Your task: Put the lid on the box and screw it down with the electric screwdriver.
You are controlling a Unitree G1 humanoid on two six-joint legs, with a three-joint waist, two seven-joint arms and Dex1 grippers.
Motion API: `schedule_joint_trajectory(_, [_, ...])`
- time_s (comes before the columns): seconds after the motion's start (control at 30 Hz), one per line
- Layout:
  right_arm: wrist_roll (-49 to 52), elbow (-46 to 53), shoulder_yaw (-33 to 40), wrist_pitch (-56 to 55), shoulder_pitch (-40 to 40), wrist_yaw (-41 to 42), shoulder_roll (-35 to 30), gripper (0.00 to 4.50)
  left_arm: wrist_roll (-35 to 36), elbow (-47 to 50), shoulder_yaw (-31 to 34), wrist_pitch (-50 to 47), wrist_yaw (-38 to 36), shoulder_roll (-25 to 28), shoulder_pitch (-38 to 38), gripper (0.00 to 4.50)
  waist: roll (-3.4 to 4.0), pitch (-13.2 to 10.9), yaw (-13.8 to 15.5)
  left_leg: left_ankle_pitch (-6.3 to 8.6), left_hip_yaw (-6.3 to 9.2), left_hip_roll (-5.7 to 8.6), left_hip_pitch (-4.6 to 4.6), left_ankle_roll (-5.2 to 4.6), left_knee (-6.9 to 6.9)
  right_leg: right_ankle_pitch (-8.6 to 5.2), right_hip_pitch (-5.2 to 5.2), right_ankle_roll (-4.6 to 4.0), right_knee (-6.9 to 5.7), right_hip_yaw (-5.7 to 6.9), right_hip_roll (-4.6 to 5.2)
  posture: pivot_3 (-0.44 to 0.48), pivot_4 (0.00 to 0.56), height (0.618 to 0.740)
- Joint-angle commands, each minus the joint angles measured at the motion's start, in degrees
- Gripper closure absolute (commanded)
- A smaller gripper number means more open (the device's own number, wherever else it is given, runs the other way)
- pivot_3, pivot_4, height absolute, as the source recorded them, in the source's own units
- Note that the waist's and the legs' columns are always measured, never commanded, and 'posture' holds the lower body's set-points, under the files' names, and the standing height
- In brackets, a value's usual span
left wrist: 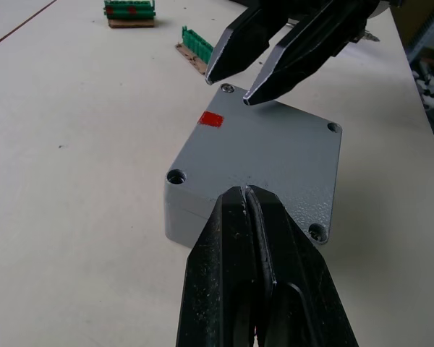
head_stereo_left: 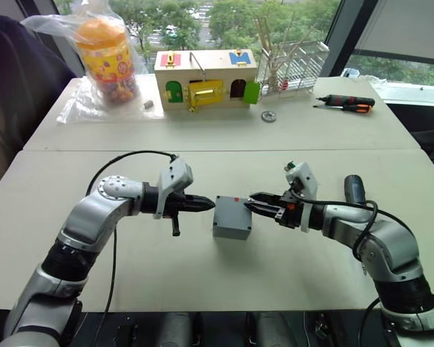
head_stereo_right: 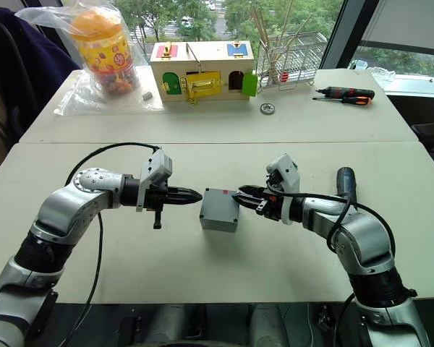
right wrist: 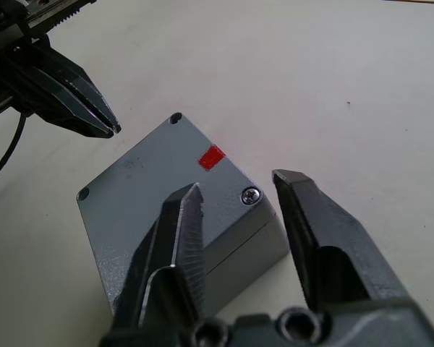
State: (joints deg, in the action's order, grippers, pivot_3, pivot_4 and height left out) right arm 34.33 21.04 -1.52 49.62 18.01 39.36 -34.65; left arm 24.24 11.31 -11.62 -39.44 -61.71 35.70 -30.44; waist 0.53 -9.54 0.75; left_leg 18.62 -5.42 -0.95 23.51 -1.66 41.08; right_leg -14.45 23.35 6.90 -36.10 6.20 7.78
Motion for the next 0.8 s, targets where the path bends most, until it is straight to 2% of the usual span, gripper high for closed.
schedule_joint_trajectory(0.03, [0.71,1.98,2.42,0.15,0.90,0.25,-1.54,1.10,0.50,0.82,0.55,0.57,-0.02,-0.11,-0.49,4.50,0.00,0.00,-0.01,0.00,0.00,0.00,0.00,0.00,0.00,0.00,0.00,0.00,0.00,0.00,0.00,0.000,0.150,0.711])
schedule_joint_trajectory(0.1, [2.65,2.48,5.84,2.26,1.96,-0.20,-3.15,0.32,0.75,0.77,0.72,0.50,-0.10,-0.25,-0.83,4.50,0.00,0.00,-0.01,0.00,0.00,0.00,0.00,0.00,0.00,0.00,0.00,0.00,0.00,0.00,0.00,0.000,0.150,0.711])
schedule_joint_trajectory(0.2, [7.37,2.31,13.61,8.43,5.19,-2.56,-5.89,0.32,1.39,0.87,0.97,0.38,-0.34,-0.80,-1.75,4.50,0.00,-0.01,0.02,0.00,0.00,0.00,0.00,0.00,0.00,0.00,0.00,0.00,0.01,0.00,0.01,0.000,0.150,0.711])
schedule_joint_trajectory(0.3, [9.36,-2.79,20.49,20.62,10.52,-3.18,-16.28,0.32,1.49,1.50,-0.24,1.41,-1.54,-2.10,-3.80,4.50,0.03,-0.02,0.28,0.00,0.02,0.01,0.04,0.00,0.04,0.00,0.01,0.00,0.01,0.01,0.05,0.000,0.150,0.711])
schedule_joint_trajectory(0.33, [9.84,-4.14,21.38,23.56,11.64,-3.02,-18.97,0.14,1.50,1.78,-0.59,1.57,-1.80,-2.60,-4.27,4.50,0.02,-0.02,0.35,0.01,0.04,0.01,0.04,-0.02,0.05,0.00,0.00,0.00,0.02,0.02,0.07,0.000,0.150,0.711])
schedule_joint_trajectory(0.47, [7.90,-10.87,20.18,34.26,15.20,-5.14,-26.35,0.14,1.57,3.43,-2.00,2.04,-2.43,-4.55,-5.26,4.50,-0.02,0.00,-0.21,0.02,0.02,0.00,0.02,-0.04,-0.05,0.00,-0.01,-0.01,0.04,0.03,0.05,0.000,0.150,0.711])
schedule_joint_trajectory(0.57, [9.12,-17.90,19.32,41.59,15.68,-3.69,-30.86,0.14,1.12,5.68,-3.10,2.92,-1.93,-5.95,-4.72,4.50,0.00,0.00,-0.17,0.02,-0.08,-0.01,0.03,-0.04,-0.04,0.00,0.08,-0.02,0.06,-0.06,0.08,0.000,0.150,0.711])
schedule_joint_trajectory(0.67, [9.75,-24.69,16.78,42.88,14.42,-3.88,-34.52,0.14,1.33,8.39,-3.72,2.58,-0.53,-7.10,-3.36,4.50,0.00,0.00,-0.06,0.03,-0.10,-0.01,0.03,-0.05,-0.03,0.00,0.09,-0.02,0.06,-0.09,0.10,0.000,0.150,0.711])
schedule_joint_trajectory(0.8, [11.40,-26.62,11.83,42.88,11.49,-2.60,-38.32,0.14,1.46,11.31,-4.25,1.61,1.87,-8.53,-0.96,4.50,0.00,0.00,-0.07,0.05,-0.11,0.01,0.03,-0.09,-0.02,0.00,0.08,-0.02,0.07,-0.11,0.15,0.000,0.150,0.711])
